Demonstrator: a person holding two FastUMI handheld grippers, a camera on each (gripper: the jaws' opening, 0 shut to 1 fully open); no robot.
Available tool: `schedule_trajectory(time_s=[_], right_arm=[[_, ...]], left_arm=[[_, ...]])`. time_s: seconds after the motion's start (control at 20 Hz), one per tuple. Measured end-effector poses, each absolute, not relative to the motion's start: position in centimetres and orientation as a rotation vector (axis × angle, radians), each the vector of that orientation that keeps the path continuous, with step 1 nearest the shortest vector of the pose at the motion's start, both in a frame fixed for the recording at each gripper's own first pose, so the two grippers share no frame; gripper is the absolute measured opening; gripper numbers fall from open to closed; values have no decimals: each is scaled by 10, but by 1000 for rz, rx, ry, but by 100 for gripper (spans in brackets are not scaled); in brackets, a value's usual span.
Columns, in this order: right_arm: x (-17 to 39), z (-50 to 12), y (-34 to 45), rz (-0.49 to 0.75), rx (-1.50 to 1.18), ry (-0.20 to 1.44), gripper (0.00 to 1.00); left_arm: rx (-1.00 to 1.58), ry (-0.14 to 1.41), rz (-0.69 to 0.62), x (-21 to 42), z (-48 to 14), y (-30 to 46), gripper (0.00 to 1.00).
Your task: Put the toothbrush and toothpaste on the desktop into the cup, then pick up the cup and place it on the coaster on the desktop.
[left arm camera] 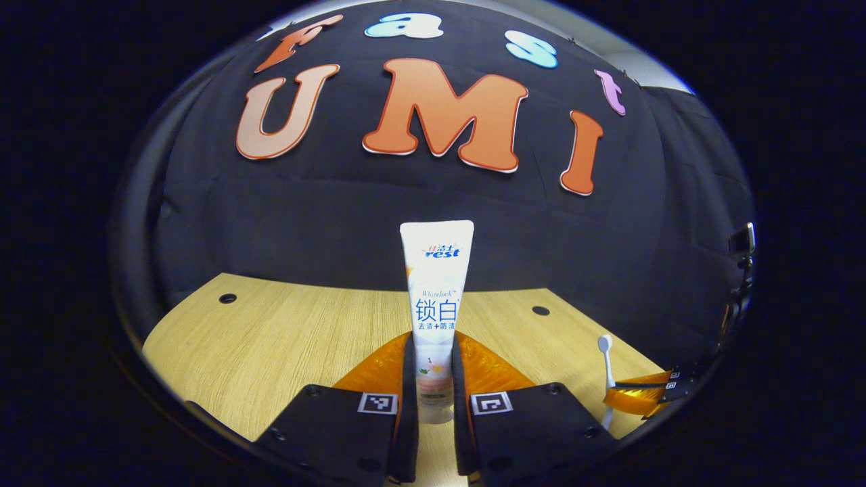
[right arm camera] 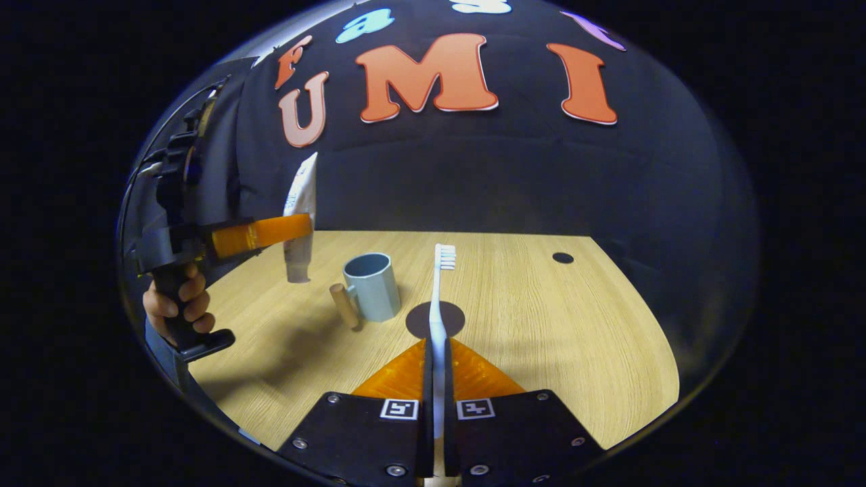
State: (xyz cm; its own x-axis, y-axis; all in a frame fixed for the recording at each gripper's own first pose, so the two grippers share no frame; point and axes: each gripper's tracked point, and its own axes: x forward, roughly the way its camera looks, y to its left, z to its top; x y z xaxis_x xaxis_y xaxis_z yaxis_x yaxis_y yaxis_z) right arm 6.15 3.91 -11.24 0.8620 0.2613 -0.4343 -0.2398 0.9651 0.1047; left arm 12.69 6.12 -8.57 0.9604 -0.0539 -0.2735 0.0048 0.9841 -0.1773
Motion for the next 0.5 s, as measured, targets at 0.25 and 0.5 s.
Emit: schedule_trajectory(time_s=[0.25,0.5], right_arm=[[74,-103,30,250,28,326,6],[83,-92,30,262,-11,221,6]], left_arm=[[-205,194,-23,159,-79,66,25],[-219,163,-51,188,-85,66,25]])
